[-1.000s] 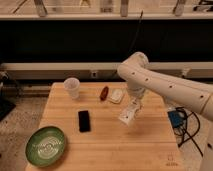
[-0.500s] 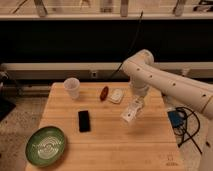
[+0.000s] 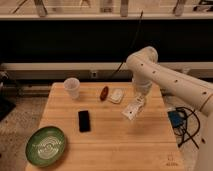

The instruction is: Stand the bottle upright

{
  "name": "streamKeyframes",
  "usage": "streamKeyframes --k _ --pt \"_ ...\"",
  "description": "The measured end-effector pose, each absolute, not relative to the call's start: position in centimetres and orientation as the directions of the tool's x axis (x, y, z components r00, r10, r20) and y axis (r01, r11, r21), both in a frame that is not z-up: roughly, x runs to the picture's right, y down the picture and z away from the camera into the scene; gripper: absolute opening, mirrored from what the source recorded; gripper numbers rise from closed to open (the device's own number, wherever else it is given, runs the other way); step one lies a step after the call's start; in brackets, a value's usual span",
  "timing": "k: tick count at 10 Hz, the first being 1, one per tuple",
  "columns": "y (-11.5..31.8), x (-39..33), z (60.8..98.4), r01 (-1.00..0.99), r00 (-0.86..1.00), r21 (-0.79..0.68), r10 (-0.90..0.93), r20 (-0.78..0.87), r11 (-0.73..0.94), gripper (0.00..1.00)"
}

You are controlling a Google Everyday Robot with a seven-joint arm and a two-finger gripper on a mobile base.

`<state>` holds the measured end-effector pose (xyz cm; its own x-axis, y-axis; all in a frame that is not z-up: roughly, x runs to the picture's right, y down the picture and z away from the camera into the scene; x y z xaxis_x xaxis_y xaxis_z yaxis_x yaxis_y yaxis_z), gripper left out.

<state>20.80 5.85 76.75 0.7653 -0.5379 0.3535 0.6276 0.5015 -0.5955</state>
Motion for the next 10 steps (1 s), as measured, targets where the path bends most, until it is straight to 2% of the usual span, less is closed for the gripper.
streamKeyframes --k 10 --pt "5.0 22.1 77.3 0.641 0.765 -0.575 -0.487 0.422 0.508 0.0"
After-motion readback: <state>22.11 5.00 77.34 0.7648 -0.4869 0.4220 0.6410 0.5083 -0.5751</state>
